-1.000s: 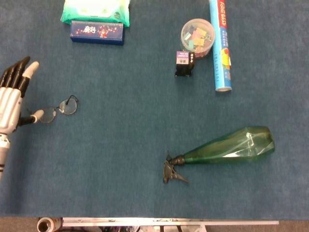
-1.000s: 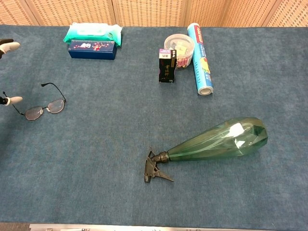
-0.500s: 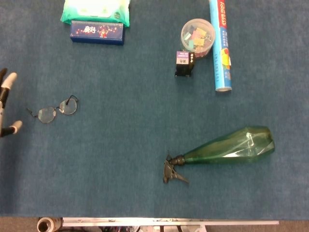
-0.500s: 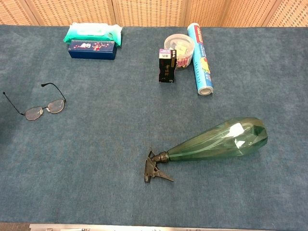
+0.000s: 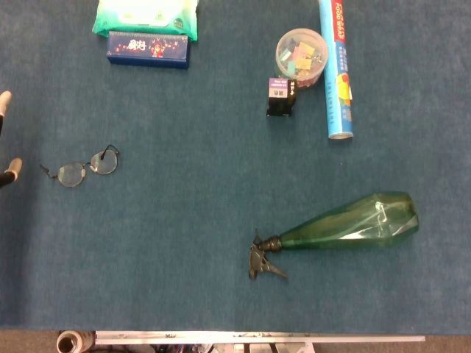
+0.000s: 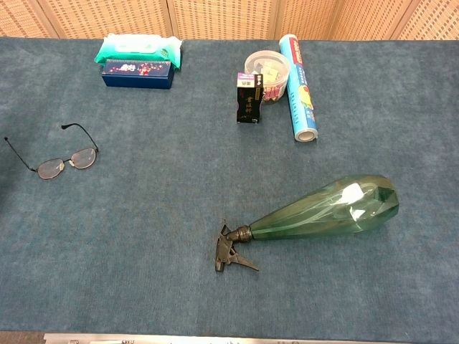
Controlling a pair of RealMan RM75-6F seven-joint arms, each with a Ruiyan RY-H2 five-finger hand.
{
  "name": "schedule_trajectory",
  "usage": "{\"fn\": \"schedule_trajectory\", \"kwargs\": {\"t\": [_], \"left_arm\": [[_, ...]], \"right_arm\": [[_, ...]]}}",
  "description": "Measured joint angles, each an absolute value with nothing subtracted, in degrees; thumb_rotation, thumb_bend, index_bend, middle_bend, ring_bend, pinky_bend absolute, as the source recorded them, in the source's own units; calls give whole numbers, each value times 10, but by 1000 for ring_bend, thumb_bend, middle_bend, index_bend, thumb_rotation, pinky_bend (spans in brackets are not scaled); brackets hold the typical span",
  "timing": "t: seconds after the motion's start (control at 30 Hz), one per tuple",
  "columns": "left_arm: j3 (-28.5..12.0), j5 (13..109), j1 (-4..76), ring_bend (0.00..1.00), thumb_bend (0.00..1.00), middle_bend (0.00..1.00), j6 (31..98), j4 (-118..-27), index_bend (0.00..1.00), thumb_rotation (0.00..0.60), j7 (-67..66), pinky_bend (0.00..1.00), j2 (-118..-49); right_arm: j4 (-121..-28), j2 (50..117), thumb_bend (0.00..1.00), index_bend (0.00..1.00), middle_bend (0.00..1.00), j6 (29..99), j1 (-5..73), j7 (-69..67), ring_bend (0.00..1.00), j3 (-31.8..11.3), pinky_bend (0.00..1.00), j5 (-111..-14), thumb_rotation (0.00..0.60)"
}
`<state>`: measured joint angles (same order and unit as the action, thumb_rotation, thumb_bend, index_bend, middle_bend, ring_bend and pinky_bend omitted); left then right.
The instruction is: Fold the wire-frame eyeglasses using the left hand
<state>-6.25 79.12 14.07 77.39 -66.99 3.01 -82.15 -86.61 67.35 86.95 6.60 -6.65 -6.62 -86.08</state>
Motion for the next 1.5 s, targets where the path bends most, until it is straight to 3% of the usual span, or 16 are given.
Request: {"fn": "schedule_trajectory", "kwargs": {"t": [0.67,1.5], "left_arm": [[-72,804,179,0,261,0,754,-713,0,600,-6,76,-859],[-59,806,218,0,262,0,691,-604,0,600,53,76,-948]], "right_arm": [[-864,673,15,52,231,875,64,-78,214,-70,510,-859,600],[-861,672,15,52,231,876,60,-82,215,-70,510,-856,600]]}}
